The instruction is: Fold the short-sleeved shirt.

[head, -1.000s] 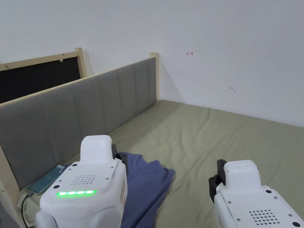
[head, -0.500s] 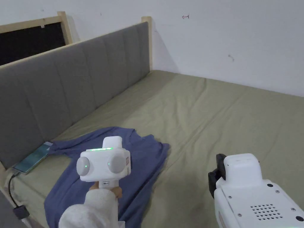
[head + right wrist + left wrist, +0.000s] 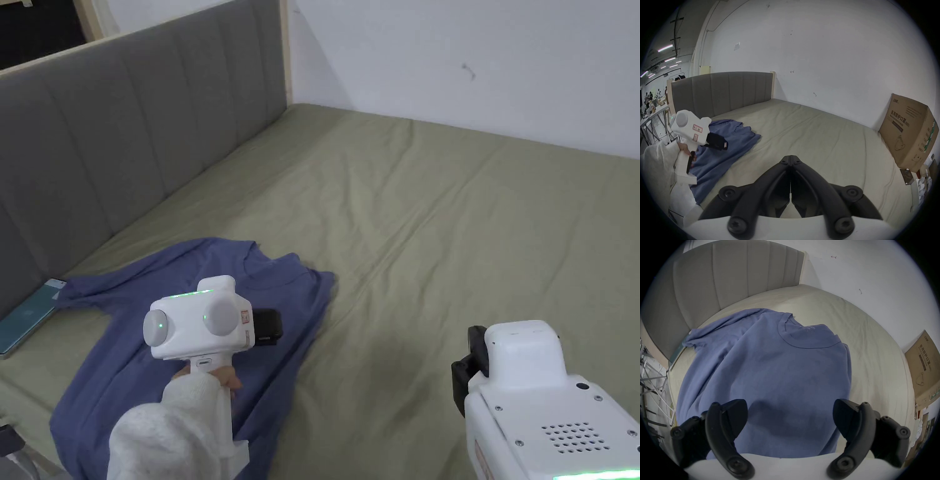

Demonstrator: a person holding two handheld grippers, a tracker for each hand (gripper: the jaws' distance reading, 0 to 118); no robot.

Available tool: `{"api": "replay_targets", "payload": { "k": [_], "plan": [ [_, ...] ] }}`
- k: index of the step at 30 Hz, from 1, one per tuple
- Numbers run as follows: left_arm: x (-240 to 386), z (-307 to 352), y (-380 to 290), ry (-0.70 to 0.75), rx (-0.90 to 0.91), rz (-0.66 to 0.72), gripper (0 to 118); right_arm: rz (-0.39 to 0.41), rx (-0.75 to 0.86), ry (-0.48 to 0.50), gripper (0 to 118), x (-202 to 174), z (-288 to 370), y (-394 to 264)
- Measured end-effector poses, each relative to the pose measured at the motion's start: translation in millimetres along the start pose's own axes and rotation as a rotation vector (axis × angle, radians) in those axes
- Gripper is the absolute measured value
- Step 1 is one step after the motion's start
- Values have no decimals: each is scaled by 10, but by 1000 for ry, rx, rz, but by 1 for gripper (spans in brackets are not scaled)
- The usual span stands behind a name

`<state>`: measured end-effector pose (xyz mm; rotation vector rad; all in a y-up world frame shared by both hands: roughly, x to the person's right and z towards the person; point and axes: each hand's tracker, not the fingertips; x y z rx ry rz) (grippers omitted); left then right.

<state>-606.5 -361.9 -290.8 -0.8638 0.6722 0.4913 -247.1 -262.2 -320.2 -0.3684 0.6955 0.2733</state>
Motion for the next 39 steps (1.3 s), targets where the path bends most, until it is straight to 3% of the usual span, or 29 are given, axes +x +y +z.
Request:
{"api": "replay_targets", "payload": {
  "k": [6,8,12,13,15,16,20,28,34,39],
  "plan": [
    [131,-417,60,27,-104,-37,106,-6,-54,-26,0,106,-118,-95],
    [196,-559,-24,113,-132,-110,104,-13,-73,-36,0,144,-164,-128],
    [241,-434,-10,93,-102,-105,82,-58,-109,-39,0,212,-219,-190],
    [246,-394,-14,98,-82,-104,71,-66,-117,-38,0,221,-233,-209],
    [240,-380,-22,119,-68,-125,20,-82,-139,-43,0,220,-251,-246],
    [230,-403,-23,162,-75,-144,6,-90,-149,-41,0,221,-254,-270],
    [108,-383,71,96,-110,-81,6,-107,-175,-37,0,242,-230,-344],
    [-166,-9,283,-89,-114,182,6,-163,-178,-108,0,559,-92,-344],
    [120,585,562,-187,-6,194,6,-236,-148,-181,0,940,167,-335],
    [930,1054,784,-310,77,91,6,-320,-99,-284,0,1364,525,-348]
  ]
}}
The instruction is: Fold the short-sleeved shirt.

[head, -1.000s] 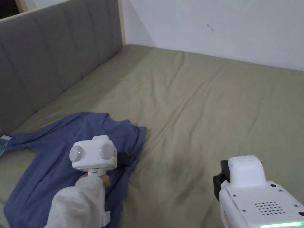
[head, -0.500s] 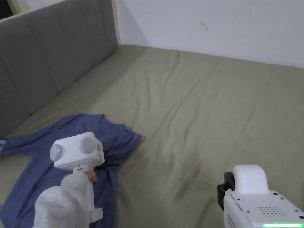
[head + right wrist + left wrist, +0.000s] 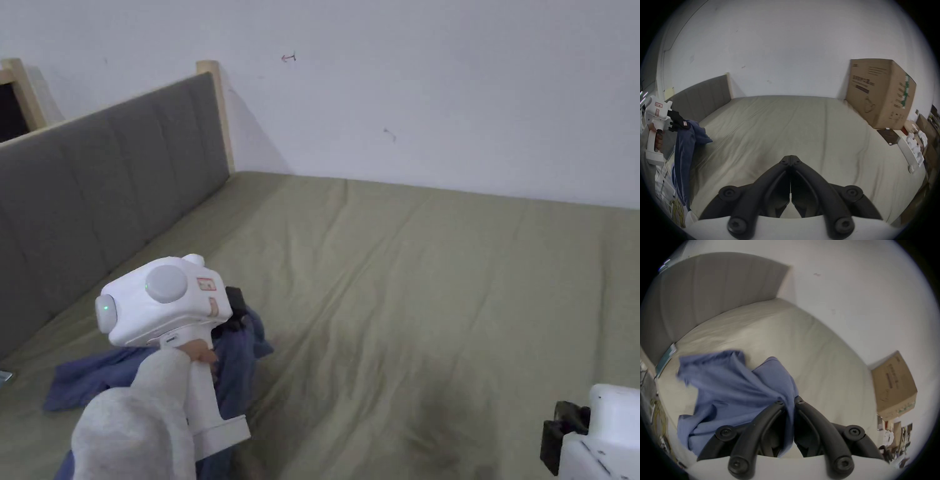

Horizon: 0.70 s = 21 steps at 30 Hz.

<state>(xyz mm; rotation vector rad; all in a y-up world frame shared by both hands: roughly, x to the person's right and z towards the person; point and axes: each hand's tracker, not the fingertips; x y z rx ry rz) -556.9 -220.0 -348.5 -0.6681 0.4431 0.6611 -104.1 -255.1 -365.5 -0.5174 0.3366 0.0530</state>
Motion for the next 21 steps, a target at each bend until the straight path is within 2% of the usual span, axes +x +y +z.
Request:
{"api": "replay_targets", "payload": {
  "k": [6,12,16,21],
  "plan": [
    [1533,143,-352,-301,-29,-147,6,-91,69,-141,0,739,412,97],
    [2856,247,-1336,-541,-126,-355,6,-186,103,-290,0,1425,809,46],
    [3257,68,-2357,-531,-271,-444,6,-203,89,-377,0,1756,963,-113],
    [3222,-332,-3427,-420,-451,-559,6,-225,14,-414,0,1980,968,-390]
  ]
}}
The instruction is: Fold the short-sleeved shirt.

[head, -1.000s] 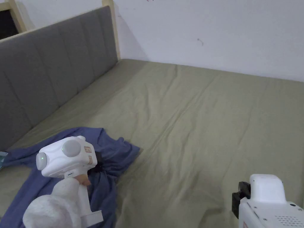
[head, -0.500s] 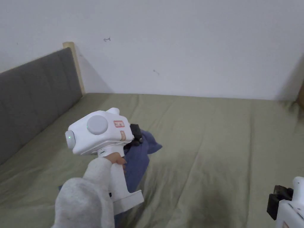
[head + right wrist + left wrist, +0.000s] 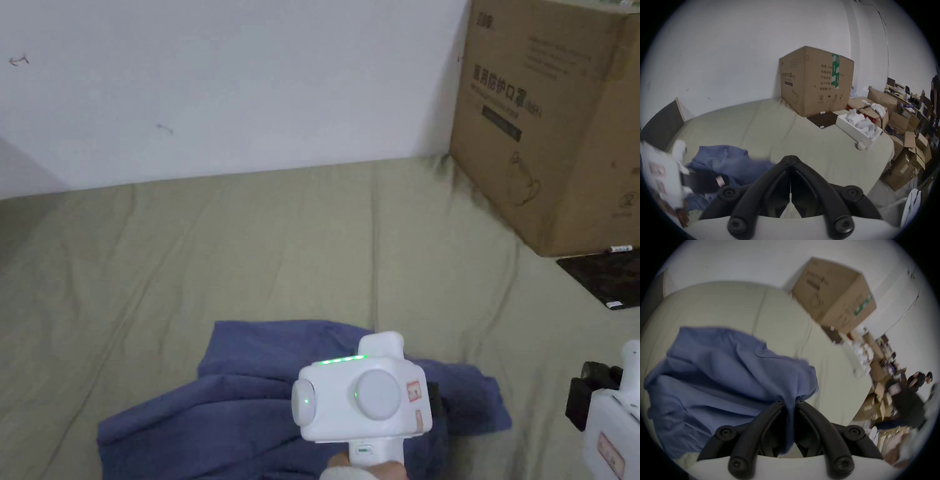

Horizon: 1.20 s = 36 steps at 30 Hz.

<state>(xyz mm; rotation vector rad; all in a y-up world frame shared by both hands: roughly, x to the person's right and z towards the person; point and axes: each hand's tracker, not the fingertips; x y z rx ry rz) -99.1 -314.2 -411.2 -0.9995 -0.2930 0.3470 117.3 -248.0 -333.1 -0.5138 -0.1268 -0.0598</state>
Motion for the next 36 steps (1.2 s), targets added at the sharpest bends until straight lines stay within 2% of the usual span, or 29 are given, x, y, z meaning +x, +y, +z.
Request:
{"api": "replay_targets", "payload": {
  "k": [4,5,6,8,9,13,14,15,16,17,18,19,24,28,36],
  "plan": [
    [-29,-265,-280,66,-75,-42,9,3,-57,-6,0,46,-83,-161],
    [-64,-276,-292,58,-75,-24,22,7,-67,-3,0,42,-99,-188],
    [-105,-255,-280,49,-78,-11,44,8,-75,0,0,30,-125,-205],
    [-174,-186,-205,35,-73,39,101,12,-91,9,0,-9,-154,-225],
    [-201,-142,-173,35,-73,37,108,14,-93,13,0,-30,-160,-226],
    [-256,242,-14,37,13,35,105,42,-94,41,0,-180,-135,-195],
    [-286,344,19,41,32,26,100,48,-93,47,0,-212,-134,-186],
    [-319,455,38,48,61,20,88,53,-93,56,0,-247,-126,-183],
    [-354,572,65,75,101,13,66,58,-92,68,0,-292,-110,-184],
    [-396,654,62,104,118,-9,30,63,-92,80,0,-340,-93,-191],
    [-440,699,43,143,111,-29,5,69,-91,92,0,-378,-94,-204],
    [-502,722,-6,198,111,-39,1,79,-94,105,0,-435,-84,-221],
    [-879,747,-265,193,79,72,0,130,-114,150,0,-705,-55,-306],
    [-1147,837,-297,227,76,98,0,160,-133,177,0,-874,-95,-338],
    [-2138,1509,181,366,195,204,1,224,-163,214,0,-1200,-241,-337]
  ]
}}
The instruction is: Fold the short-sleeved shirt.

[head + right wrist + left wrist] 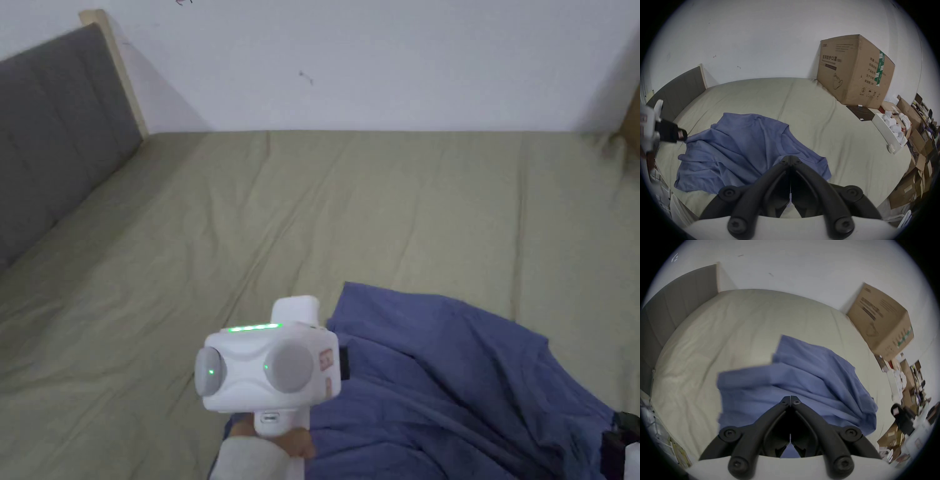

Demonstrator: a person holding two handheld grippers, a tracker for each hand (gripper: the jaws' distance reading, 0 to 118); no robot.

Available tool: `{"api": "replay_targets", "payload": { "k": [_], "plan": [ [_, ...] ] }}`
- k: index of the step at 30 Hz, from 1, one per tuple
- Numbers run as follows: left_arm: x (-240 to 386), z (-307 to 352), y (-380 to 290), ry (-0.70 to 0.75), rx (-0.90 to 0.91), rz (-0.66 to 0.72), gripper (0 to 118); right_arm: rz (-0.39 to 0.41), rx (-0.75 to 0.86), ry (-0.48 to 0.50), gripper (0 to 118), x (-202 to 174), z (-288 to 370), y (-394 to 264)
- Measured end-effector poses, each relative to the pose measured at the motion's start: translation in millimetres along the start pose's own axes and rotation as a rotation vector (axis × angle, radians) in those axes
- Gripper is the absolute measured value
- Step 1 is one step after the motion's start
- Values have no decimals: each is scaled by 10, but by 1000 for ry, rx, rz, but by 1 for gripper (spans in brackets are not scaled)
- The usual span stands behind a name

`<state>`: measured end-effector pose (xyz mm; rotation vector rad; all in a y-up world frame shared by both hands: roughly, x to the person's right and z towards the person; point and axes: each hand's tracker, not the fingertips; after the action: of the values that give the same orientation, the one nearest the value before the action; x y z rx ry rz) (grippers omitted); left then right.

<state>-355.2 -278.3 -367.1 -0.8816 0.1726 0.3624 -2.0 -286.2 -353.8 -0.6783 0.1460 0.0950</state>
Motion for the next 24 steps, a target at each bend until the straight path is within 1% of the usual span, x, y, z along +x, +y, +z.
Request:
{"api": "replay_targets", "payload": {
  "k": [1,2,3,4,5,6,7,9,10,11,12,13,14,15,16,18,19,20,21,22,23,24],
  "plan": [
    [-161,-17,155,0,-20,3,16,9,-4,2,0,-32,-18,13],
    [-296,-36,290,30,-34,21,54,17,-4,5,0,-55,-38,17],
    [-410,-57,416,57,-38,13,87,24,-6,4,0,-82,-55,23],
    [-543,-99,527,95,-25,14,102,32,-12,8,0,-106,-75,25],
    [-656,-177,618,97,-34,22,107,35,-15,12,0,-126,-91,25],
    [-779,-265,701,116,-74,53,107,39,-20,13,0,-141,-109,14],
    [-892,-342,760,124,-90,95,113,46,-28,16,0,-157,-122,3],
    [-1070,-550,825,83,-128,158,110,61,-38,16,0,-189,-151,-21],
    [-1156,-686,829,90,-163,187,110,69,-47,15,0,-199,-171,-33],
    [-1191,-820,798,125,-211,188,108,75,-54,12,0,-206,-188,-41],
    [-1230,-941,742,144,-235,194,104,81,-62,12,0,-206,-202,-51],
    [-1281,-1087,697,146,-269,190,98,80,-64,10,0,-201,-215,-59],
    [-1318,-1185,638,170,-286,210,86,78,-72,6,0,-196,-229,-65],
    [-1358,-1290,605,170,-303,223,79,78,-79,6,0,-189,-244,-70],
    [-1401,-1374,566,156,-333,240,77,77,-85,3,0,-187,-260,-78],
    [-1438,-1405,560,127,-281,290,81,93,-100,1,0,-184,-290,-102],
    [-1425,-1392,584,133,-295,285,79,106,-108,-5,0,-192,-302,-119],
    [-1400,-1360,589,141,-292,280,66,115,-113,-7,0,-203,-311,-135],
    [-1366,-1351,593,185,-281,228,51,121,-118,-7,0,-211,-323,-148],
    [-1315,-1329,579,231,-274,182,40,119,-125,-5,0,-219,-341,-165],
    [-1267,-1313,563,227,-248,152,27,115,-131,-2,0,-228,-360,-183],
    [-1236,-1290,528,216,-240,129,17,112,-138,1,0,-239,-377,-198]
  ]
}}
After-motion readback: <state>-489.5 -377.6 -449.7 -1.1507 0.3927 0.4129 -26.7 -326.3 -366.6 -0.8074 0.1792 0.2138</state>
